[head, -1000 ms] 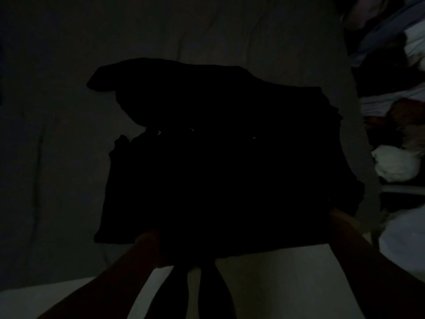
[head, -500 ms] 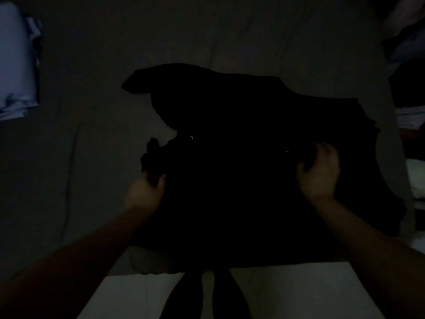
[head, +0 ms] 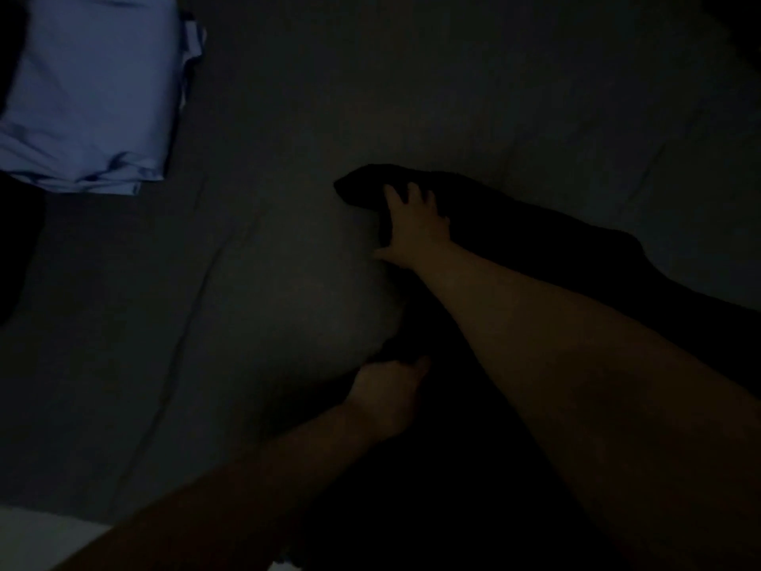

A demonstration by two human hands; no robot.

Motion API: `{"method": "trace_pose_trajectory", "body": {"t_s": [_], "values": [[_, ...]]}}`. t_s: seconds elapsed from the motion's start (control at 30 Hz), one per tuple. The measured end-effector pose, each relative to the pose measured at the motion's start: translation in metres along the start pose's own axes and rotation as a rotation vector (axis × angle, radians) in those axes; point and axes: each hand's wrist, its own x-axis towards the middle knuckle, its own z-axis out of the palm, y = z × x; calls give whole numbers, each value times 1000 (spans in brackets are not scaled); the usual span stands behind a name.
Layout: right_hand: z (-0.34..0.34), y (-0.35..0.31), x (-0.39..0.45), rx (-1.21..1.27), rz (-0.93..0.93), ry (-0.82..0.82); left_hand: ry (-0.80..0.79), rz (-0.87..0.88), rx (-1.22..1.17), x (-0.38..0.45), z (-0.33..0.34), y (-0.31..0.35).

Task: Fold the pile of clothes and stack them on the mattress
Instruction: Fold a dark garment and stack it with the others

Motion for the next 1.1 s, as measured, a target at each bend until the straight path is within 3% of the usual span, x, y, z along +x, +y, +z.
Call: {"method": "trace_pose_trajectory", "body": {"t_s": [0.07,0.13,0.27,0.37,0.5,0.6,0.67,0.77,0.87,1.0,1.1], "values": [[5,15,1,49,47,144,-73,-55,-11,-5,1,-3],[-5,37,-6,352,65,374,-2,-182,-37,-6,-5,-14],[-39,89,-39,979,325,667,424,-381,-50,-1,-27,-41],[-39,134,-65,1363,599,649,373,-395,-248,29,-49,-41],[-34,152,-97,1542,864,402,312,-120,-562,89,-83,-13],[-39,143,-104,1769,756,250,191,73,-571,115,-101,19],[-44,132,-102,1952,633,167,260,98,-672,122,-109,28],[-51,120,-91,2025,495,213,406,37,-608,116,-123,19],[-58,106,-73,1990,485,280,461,93,-531,107,-145,-6],[-76,91,-44,1789,354,357,546,-179,-658,111,-181,-62],[-93,78,-29,1723,253,388,577,-263,-752,117,-193,-93]]}}
